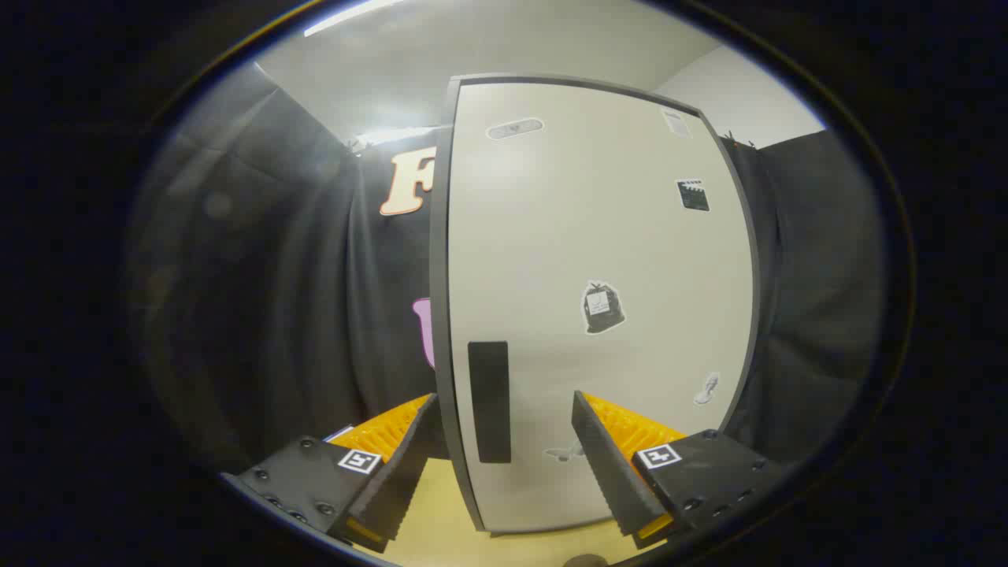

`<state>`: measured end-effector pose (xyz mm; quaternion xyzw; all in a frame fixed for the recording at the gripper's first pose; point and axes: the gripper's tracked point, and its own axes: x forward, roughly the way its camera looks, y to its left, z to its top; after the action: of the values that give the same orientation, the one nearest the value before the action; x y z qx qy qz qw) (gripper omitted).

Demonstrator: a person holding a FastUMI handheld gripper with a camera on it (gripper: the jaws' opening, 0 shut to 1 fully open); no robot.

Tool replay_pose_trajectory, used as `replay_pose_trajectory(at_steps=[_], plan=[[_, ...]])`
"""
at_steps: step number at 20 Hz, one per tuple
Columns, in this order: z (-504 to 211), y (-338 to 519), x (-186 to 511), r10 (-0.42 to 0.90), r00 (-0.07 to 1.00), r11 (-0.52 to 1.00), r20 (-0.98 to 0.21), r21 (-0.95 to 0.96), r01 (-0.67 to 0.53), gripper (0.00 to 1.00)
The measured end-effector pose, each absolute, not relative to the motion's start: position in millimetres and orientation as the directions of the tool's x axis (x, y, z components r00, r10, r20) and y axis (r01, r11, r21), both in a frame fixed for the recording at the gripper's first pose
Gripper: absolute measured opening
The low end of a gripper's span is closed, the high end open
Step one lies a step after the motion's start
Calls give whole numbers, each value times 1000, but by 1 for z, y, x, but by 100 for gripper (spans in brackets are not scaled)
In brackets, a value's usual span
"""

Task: Open the shoe cabinet door, grab the shoes and put them into the shoe cabinet, then close the shoe cabinet door.

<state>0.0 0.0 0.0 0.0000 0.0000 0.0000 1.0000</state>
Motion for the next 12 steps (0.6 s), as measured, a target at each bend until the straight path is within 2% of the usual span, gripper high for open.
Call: replay_pose_trajectory(at_steps=[12], plan=[[-4,1,2,-6,1000,1000,-10,0,6,100]])
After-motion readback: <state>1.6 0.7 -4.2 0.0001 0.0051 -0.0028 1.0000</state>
